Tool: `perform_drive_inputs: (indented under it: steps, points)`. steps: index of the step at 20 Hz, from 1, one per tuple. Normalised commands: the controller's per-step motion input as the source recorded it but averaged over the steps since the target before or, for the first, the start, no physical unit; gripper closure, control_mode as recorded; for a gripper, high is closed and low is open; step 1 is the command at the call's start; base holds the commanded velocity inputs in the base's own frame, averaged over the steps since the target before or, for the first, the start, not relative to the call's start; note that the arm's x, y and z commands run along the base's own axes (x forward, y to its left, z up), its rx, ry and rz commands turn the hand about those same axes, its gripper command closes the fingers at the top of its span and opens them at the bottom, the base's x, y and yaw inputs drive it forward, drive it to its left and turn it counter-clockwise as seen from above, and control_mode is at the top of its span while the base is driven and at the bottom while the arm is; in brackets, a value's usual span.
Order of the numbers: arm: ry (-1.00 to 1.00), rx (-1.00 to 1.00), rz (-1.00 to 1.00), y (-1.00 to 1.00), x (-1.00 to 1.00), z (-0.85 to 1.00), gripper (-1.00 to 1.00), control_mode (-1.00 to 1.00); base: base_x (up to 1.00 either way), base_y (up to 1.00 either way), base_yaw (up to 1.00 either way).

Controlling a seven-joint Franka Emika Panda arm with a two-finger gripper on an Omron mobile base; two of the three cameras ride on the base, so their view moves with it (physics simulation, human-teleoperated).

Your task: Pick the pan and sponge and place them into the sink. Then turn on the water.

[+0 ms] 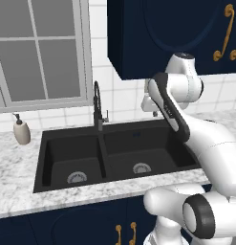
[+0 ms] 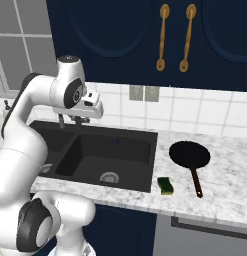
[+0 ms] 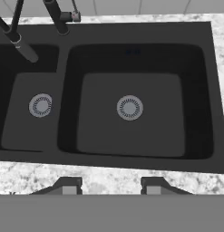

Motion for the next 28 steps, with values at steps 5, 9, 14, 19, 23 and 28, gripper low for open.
perform_drive_inputs:
  steps: [5,9,14,19,23,28]
  points:
    - [0.00,0.00,0.00,-0.17,-0.13,-0.02,-1.00,-1.00,0.00,0.00,0.00]
    - [0.00,0.00,0.00,-0.51,-0.35,-0.20,-1.00,-1.00,0.00,0.00,0.00]
    - [0.00,0.00,0.00,-0.77,-0.45,-0.29,-1.00,-1.00,0.00,0.00,0.00]
    - [0.00,0.00,0.00,-0.91,-0.53,-0.24,-1.00,-1.00,0.00,0.00,0.00]
    - [0.03,0.00,0.00,-0.92,-0.47,-0.21,-1.00,-1.00,0.00,0.00,0.00]
    - [0.05,0.00,0.00,-0.94,-0.30,-0.18,-1.00,-1.00,0.00,0.00,0.00]
